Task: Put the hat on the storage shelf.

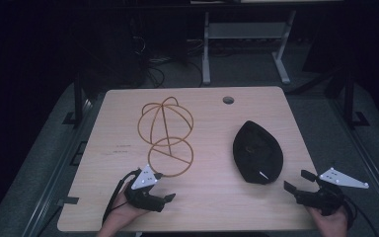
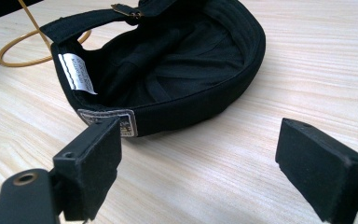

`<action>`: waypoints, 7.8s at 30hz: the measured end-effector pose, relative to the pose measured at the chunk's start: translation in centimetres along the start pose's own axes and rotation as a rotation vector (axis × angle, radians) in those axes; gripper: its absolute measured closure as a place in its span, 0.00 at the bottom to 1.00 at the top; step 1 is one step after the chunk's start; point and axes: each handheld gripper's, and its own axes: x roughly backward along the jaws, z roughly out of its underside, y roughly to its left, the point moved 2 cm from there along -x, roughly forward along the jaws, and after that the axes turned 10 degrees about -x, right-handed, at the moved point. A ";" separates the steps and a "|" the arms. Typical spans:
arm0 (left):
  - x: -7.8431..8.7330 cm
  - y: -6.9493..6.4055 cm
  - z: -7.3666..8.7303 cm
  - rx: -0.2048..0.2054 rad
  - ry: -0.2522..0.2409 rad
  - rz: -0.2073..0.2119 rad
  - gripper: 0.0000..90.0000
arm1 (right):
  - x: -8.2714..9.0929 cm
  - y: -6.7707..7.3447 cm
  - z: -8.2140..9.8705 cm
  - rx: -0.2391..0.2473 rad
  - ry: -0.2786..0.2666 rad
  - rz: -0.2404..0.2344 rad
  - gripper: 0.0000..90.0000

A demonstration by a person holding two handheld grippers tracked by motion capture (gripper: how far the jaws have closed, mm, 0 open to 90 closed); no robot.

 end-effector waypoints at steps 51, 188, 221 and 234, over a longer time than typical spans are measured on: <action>-13.8 -7.0 -23.7 -0.400 0.017 0.380 0.24 | 0.6 -0.3 0.1 -0.026 -0.017 -0.049 0.15; -3.2 -1.4 -15.6 -0.173 -0.114 0.264 0.42 | 1.5 6.5 -9.2 0.063 -0.005 -0.265 0.92; -3.5 -1.9 -7.2 -0.187 -0.047 0.186 0.34 | 0.4 8.4 -16.3 0.083 0.035 -0.304 0.92; -4.0 -2.6 -6.0 -0.219 -0.028 0.164 0.33 | -0.7 10.2 -19.0 0.108 0.042 -0.349 0.92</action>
